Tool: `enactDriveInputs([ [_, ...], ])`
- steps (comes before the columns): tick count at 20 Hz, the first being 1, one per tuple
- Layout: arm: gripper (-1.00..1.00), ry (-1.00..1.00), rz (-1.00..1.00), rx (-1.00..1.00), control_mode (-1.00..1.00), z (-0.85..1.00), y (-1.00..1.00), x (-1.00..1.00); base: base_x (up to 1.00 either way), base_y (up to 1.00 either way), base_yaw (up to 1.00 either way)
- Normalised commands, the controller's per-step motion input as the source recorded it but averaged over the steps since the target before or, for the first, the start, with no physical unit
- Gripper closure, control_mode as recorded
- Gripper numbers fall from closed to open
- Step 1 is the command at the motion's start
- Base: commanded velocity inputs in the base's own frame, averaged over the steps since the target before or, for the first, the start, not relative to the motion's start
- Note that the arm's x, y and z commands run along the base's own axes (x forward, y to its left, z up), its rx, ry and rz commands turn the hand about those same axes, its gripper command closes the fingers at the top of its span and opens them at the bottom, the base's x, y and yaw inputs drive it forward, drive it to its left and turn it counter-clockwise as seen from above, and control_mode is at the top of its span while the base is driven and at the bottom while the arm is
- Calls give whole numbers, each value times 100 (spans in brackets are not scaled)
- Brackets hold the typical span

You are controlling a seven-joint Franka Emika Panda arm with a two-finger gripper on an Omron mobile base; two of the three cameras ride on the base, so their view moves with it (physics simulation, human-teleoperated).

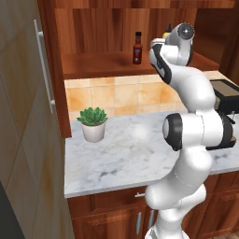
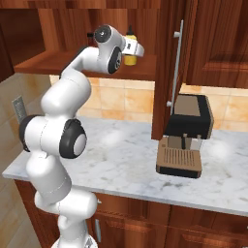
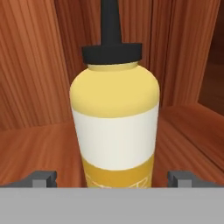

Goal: Take 2 condiments from the cabinet and move them on the counter near the stove.Make sure the condiments are lined up with each other, next to each other.

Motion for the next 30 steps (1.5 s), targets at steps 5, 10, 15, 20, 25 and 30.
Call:
enactDriveInputs([
  [5,-100,0,0,0,-100,-2,-4,7,0,0,0],
  [10,-100,0,0,0,-100,-2,0,10,0,0,0],
  [15,-100,1,0,0,-100,0,0,13,0,0,0],
  [20,-100,0,0,0,-100,0,0,8,0,0,0],
  [25,100,0,0,0,-100,0,0,0,0,0,0],
  [30,100,0,0,0,-100,0,0,0,0,0,0],
])
